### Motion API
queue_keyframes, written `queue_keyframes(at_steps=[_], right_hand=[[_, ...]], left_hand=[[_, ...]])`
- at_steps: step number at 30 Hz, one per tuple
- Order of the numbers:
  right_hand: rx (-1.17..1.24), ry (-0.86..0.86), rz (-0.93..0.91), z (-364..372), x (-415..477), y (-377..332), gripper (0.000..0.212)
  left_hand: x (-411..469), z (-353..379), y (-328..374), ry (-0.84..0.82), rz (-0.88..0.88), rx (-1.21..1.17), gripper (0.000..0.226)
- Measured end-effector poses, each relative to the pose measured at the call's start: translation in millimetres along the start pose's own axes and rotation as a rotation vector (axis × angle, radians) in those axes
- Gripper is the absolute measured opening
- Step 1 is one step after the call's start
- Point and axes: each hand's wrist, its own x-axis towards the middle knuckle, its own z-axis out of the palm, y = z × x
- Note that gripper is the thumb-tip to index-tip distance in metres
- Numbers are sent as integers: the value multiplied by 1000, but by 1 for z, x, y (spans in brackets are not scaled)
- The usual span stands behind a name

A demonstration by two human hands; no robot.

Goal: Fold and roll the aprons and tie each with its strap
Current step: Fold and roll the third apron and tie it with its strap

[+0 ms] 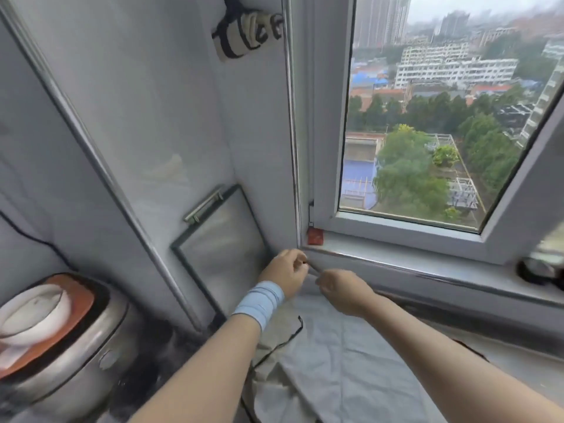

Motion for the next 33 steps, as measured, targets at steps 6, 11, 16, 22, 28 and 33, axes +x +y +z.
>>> queue_keyframes(at_steps=[6,11,16,22,28,33], right_hand=[[-64,-311,131,105,-43,57,40],[-51,-460,153,160,-66,64,97],[-246,-563,149,197,-88,75,134],[-32,-399,209,193,-79,90,88],[-116,-141,228,183,-85,96,38],[49,-188,356,160,-82,80,14]], left_hand=[[-51,90,-41,-395,-175,188,38],[-74,125,-73,-590,-181,306,38],[-96,137,-89,-653,-83,391,27],[-123,162,-95,-812,-11,459,56],[-113,170,-110,-751,29,459,38],[-110,157,-105,-732,-55,331,39]])
